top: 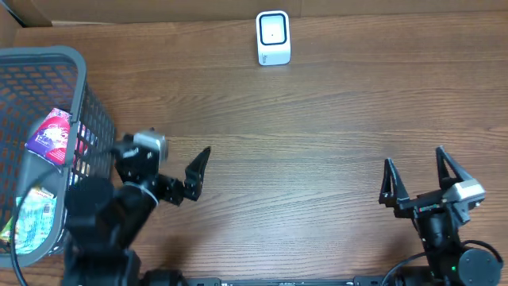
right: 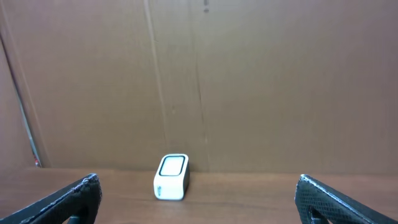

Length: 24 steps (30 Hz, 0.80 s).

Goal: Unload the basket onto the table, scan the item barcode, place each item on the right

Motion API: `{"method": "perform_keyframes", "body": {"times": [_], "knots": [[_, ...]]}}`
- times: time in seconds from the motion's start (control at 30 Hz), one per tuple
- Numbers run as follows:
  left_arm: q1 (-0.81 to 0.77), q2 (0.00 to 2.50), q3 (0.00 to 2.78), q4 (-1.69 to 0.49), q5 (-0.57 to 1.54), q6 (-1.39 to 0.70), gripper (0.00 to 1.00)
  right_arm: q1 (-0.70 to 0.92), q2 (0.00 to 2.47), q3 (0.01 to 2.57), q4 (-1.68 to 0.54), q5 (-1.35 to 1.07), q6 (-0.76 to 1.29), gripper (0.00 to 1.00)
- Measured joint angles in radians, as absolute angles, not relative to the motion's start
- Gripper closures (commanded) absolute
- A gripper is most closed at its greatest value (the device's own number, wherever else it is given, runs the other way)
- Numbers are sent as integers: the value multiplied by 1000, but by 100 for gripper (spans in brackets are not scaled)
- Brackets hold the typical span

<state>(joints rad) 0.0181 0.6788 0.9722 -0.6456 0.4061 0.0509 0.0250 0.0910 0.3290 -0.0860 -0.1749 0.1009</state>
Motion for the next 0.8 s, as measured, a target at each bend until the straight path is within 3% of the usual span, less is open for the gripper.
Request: {"method": "perform_keyframes", "body": {"times": [0.3,0.63,0.8], "knots": [[18,974,1368,-941,451,59,0,19,494,703,-263,-220,98,0],[18,1288,1879,-1350,389,59,0,19,991,1324,-876,-315,31,0],[18,1349,1978,-1399,377,59,0,19,1187,1597,-1138,-323,10,0]]}}
